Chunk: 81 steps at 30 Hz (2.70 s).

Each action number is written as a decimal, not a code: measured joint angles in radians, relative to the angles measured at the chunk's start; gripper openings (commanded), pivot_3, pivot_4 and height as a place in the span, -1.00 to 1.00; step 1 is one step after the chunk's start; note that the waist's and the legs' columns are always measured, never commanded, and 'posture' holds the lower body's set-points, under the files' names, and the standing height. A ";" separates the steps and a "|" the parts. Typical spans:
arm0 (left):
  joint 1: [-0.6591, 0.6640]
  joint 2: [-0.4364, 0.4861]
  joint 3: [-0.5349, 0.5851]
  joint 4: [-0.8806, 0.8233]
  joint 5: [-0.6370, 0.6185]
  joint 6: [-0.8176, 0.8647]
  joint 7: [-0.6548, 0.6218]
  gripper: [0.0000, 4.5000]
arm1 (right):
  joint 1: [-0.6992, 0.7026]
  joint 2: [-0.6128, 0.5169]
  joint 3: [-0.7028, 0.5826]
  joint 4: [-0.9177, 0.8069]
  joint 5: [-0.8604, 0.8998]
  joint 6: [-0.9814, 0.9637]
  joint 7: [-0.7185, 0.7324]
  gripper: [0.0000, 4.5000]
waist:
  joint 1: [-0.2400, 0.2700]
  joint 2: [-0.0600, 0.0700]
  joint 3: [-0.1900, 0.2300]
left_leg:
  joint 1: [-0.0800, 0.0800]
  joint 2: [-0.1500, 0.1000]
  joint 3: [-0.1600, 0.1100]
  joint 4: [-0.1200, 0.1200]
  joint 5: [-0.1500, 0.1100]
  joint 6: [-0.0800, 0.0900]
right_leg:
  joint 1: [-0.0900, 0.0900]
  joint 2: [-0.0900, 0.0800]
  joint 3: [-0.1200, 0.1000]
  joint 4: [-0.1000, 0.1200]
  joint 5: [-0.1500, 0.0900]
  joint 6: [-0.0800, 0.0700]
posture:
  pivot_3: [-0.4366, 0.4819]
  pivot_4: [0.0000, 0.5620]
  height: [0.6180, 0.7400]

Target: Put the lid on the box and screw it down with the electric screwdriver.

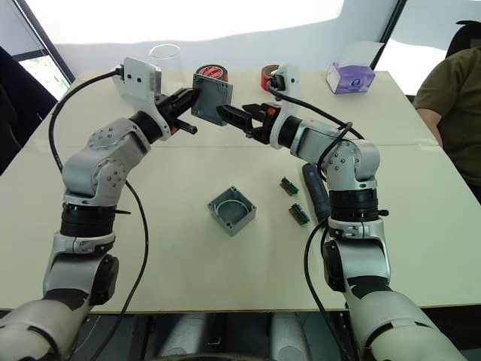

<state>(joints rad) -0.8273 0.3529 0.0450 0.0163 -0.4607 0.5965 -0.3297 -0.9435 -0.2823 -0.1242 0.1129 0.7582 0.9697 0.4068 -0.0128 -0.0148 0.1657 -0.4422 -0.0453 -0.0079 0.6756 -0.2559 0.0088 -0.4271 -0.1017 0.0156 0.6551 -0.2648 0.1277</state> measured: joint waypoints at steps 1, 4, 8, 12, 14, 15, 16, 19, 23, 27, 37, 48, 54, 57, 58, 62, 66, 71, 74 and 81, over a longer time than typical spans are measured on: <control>0.000 -0.005 0.000 0.000 0.000 0.000 -0.006 -1.00 | 0.000 0.001 0.000 -0.002 0.000 0.001 -0.001 0.71 | 0.000 0.000 0.000 | 0.000 0.000 0.000 0.000 0.000 0.000 | 0.000 0.000 0.000 0.000 0.000 0.000 | -0.05 -0.47 1.00; 0.000 -0.012 -0.001 -0.001 0.000 0.002 -0.022 -1.00 | 0.000 0.002 -0.002 -0.006 -0.001 0.002 -0.008 0.20 | -0.002 0.000 0.000 | 0.000 0.000 0.000 0.000 0.000 0.000 | 0.000 0.000 0.000 0.000 0.000 0.000 | -0.05 -0.47 1.00; 0.000 -0.019 0.001 -0.001 0.002 0.004 -0.027 -1.00 | 0.000 0.013 -0.007 -0.017 0.001 0.001 -0.012 -0.53 | -0.003 0.000 0.000 | 0.000 0.000 0.000 0.000 0.000 0.000 | 0.000 0.000 0.000 0.000 0.000 0.000 | -0.05 -0.47 1.00; -0.004 -0.017 0.006 0.001 0.015 0.003 -0.036 -1.00 | 0.000 0.025 -0.007 -0.030 0.001 0.001 -0.017 -0.93 | -0.001 0.000 0.000 | 0.000 0.000 0.000 0.000 0.000 0.000 | 0.000 0.000 0.000 0.000 0.000 0.000 | -0.05 -0.47 1.00; -0.004 -0.016 0.008 0.001 0.017 0.003 -0.040 -1.00 | 0.001 0.027 -0.007 -0.033 0.001 0.002 -0.020 -0.93 | -0.001 0.000 0.000 | 0.000 0.000 0.000 0.000 0.000 0.000 | 0.000 0.000 0.000 0.000 0.000 0.000 | -0.05 -0.47 1.00; -0.004 -0.016 0.008 0.002 0.017 0.003 -0.041 -1.00 | 0.001 0.027 -0.007 -0.035 0.002 0.004 -0.022 -0.93 | -0.001 0.000 0.000 | 0.000 0.000 0.000 0.000 0.000 0.000 | 0.000 0.000 0.000 0.000 0.000 0.000 | -0.05 -0.47 1.00; -0.004 -0.017 0.009 0.002 0.017 0.003 -0.043 -0.85 | 0.001 0.028 -0.008 -0.039 0.002 0.006 -0.026 -0.93 | -0.001 0.000 0.000 | 0.000 0.000 0.000 0.000 0.000 0.000 | 0.000 0.000 0.000 0.000 0.000 0.000 | -0.05 -0.47 1.00; -0.005 -0.015 0.016 0.002 0.013 0.007 -0.059 -0.42 | 0.003 0.029 -0.021 -0.041 0.005 0.011 -0.033 -0.93 | -0.001 0.000 0.000 | 0.000 0.000 0.000 0.000 0.000 0.000 | 0.000 0.000 0.000 0.000 0.000 0.000 | -0.05 -0.47 1.00; -0.005 -0.010 0.030 0.002 -0.005 0.028 -0.075 0.23 | 0.012 0.030 -0.029 -0.043 0.009 0.018 -0.044 -0.93 | -0.002 0.000 0.000 | 0.000 0.000 0.000 0.000 0.000 0.000 | 0.000 0.000 0.000 0.000 0.000 0.000 | -0.05 -0.47 1.00; -0.005 0.042 0.046 -0.018 -0.037 0.084 -0.123 0.56 | 0.026 0.028 -0.029 -0.065 0.007 0.017 -0.048 -0.93 | -0.005 0.000 0.000 | 0.000 0.000 0.000 -0.001 0.000 0.000 | 0.000 0.000 0.000 0.000 0.000 0.000 | -0.05 -0.47 1.00; 0.009 0.185 0.166 -0.074 -0.201 0.305 -0.214 -0.25 | 0.401 -0.392 0.294 -0.484 -0.516 -0.468 0.089 -0.93 | -0.002 0.000 0.001 | 0.000 0.000 0.000 0.000 -0.001 0.002 | 0.001 0.000 0.000 -0.005 0.000 0.001 | -0.05 -0.47 1.00; 0.063 0.150 -0.001 -0.083 -0.178 0.302 -0.320 -0.98 | 0.682 -0.521 0.518 -0.548 -1.233 -1.098 -0.061 -0.93 | 0.003 -0.001 0.001 | 0.001 0.001 0.000 0.002 0.000 0.000 | 0.002 0.001 0.000 -0.004 0.000 0.000 | -0.05 -0.47 1.00; 0.108 0.209 -0.160 -0.112 -0.094 0.250 -0.437 -0.98 | 0.718 -0.456 0.535 -0.494 -1.438 -1.163 -0.120 -0.93 | 0.002 0.000 0.001 | 0.001 0.002 0.000 0.002 0.000 0.000 | 0.002 0.003 0.001 -0.004 -0.001 0.000 | -0.05 -0.47 1.00; 0.126 0.220 -0.191 -0.123 -0.070 0.230 -0.467 -0.98 | 0.752 -0.424 0.540 -0.495 -1.498 -1.165 -0.125 -0.93 | 0.004 0.000 0.001 | 0.001 0.003 0.000 0.002 0.000 0.000 | 0.002 0.003 0.001 -0.004 -0.001 0.000 | -0.05 -0.47 1.00; 0.137 0.228 -0.204 -0.131 -0.059 0.218 -0.481 -0.98 | 0.768 -0.412 0.543 -0.495 -1.521 -1.163 -0.124 -0.93 | 0.004 0.000 0.001 | 0.001 0.003 0.000 0.002 0.000 0.000 | 0.002 0.003 0.001 -0.004 -0.001 0.000 | -0.05 -0.47 1.00; 0.167 0.239 -0.248 -0.139 -0.016 0.183 -0.521 -0.98 | 0.777 -0.360 0.542 -0.500 -1.574 -1.148 -0.103 -0.93 | 0.003 0.000 0.001 | 0.001 0.003 0.000 0.002 0.000 0.000 | 0.003 0.004 0.000 -0.004 -0.001 0.000 | -0.05 -0.47 1.00; 0.167 0.234 -0.248 -0.139 0.002 0.171 -0.526 -0.98 | 0.777 -0.337 0.538 -0.501 -1.597 -1.148 -0.089 -0.93 | 0.004 0.000 0.001 | 0.001 0.003 0.000 0.002 0.000 0.000 | 0.003 0.004 0.000 -0.004 -0.001 0.000 | -0.05 -0.47 1.00; 0.167 0.228 -0.248 -0.137 0.021 0.159 -0.532 -0.98 | 0.781 -0.326 0.529 -0.501 -1.616 -1.154 -0.084 -0.93 | 0.003 0.000 0.001 | 0.001 0.003 0.000 0.002 0.000 0.000 | 0.003 0.004 0.000 -0.004 -0.001 0.000 | -0.05 -0.47 1.00; 0.167 0.223 -0.247 -0.135 0.036 0.153 -0.534 -0.98 | 0.781 -0.324 0.528 -0.501 -1.620 -1.165 -0.082 -0.93 | 0.003 0.000 0.001 | 0.001 0.003 0.000 0.002 0.000 0.000 | 0.003 0.004 0.000 -0.004 -0.001 0.000 | -0.05 -0.47 1.00; 0.192 0.223 -0.265 -0.138 0.059 0.134 -0.547 -0.98 | 0.781 -0.314 0.521 -0.500 -1.619 -1.173 -0.068 -0.93 | 0.003 0.000 0.001 | 0.001 0.003 0.000 0.002 0.000 0.000 | 0.003 0.004 0.000 -0.004 -0.001 0.000 | -0.05 -0.47 1.00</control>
<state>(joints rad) -0.6355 0.5755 -0.2200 -0.1219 -0.4019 0.7304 -0.8766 -0.1622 -0.5960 0.3972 -0.3874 -0.8612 -0.2035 0.3389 -0.0099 -0.0151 0.1663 -0.4409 -0.0421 -0.0080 0.6780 -0.2562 0.0093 -0.4241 -0.0980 0.0159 0.6513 -0.2653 0.1279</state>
